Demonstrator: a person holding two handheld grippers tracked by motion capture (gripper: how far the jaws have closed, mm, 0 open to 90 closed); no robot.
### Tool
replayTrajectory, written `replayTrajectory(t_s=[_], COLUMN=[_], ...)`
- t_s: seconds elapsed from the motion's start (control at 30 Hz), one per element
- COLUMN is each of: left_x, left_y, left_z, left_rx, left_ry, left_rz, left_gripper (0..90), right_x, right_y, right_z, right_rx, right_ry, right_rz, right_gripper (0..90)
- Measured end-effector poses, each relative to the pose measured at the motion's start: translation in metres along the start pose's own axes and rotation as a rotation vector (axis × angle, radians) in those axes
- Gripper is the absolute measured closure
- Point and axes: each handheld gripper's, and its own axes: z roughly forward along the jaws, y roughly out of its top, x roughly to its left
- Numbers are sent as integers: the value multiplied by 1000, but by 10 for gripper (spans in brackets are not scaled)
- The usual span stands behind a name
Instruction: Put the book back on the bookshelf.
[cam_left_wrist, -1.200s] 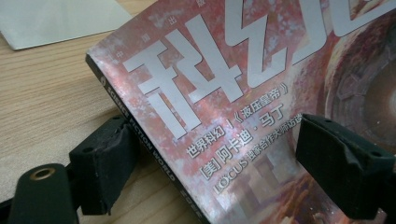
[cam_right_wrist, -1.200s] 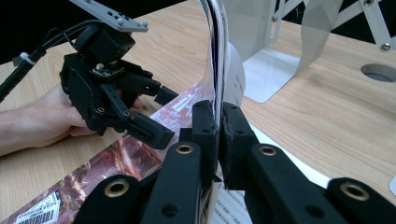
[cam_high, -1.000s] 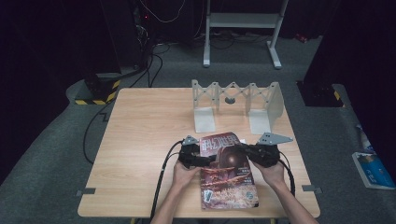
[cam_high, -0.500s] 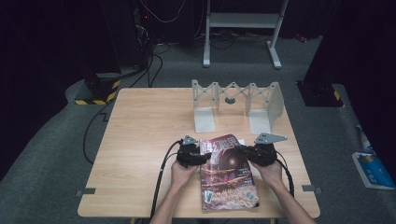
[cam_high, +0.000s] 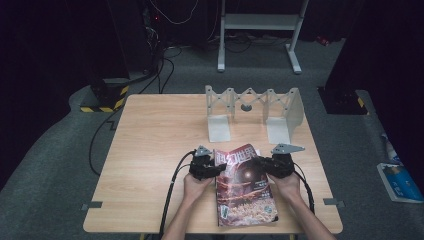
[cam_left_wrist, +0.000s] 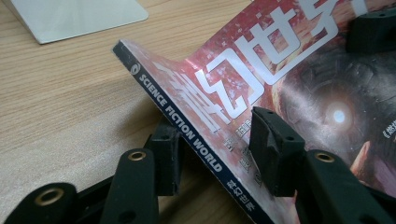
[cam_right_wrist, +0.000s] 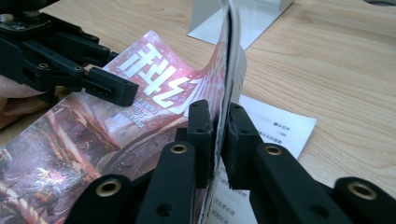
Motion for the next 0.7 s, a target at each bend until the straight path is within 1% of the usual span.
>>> replayTrajectory(t_s=[0.17,0.23,0.3,0.37,0.43,0.53,0.6,0.63,0.67,0.7], left_x=[0,0,0,0,0,-1,-1,-1,-1,-1], left_y=[-3,-3,-4,-4,-4,-4,-4,-4,-4,-4], left_z=[-1,-2,-1,-1,-1,-1,-1,-1,-1,-1], left_rx=[-29,-35,-38,-40,-42,-45,-45,-45,-45,-44], left_ry=[-11,-12,-12,-11,-11,-9,-6,-4,-4,-2], left_rz=[-19,-22,-24,-26,-28,-29,-27,-24,-23,-18], left_gripper=[591,597,602,604,606,607,606,606,605,605], right_x=[-6,-10,-14,-17,-21,-26,-27,-28,-27,-27], right_y=[-3,-5,-7,-7,-8,-8,-9,-9,-9,-9], right_z=[0,-1,-3,-5,-8,-11,-11,-11,-11,-11], right_rx=[22,27,22,19,10,2,10,15,23,28], right_ry=[-45,-57,-64,-83,-112,-144,-155,-159,-173,-189], right_rz=[34,61,84,106,128,157,164,156,152,138], right_gripper=[728,700,677,645,634,644,681,709,743,768])
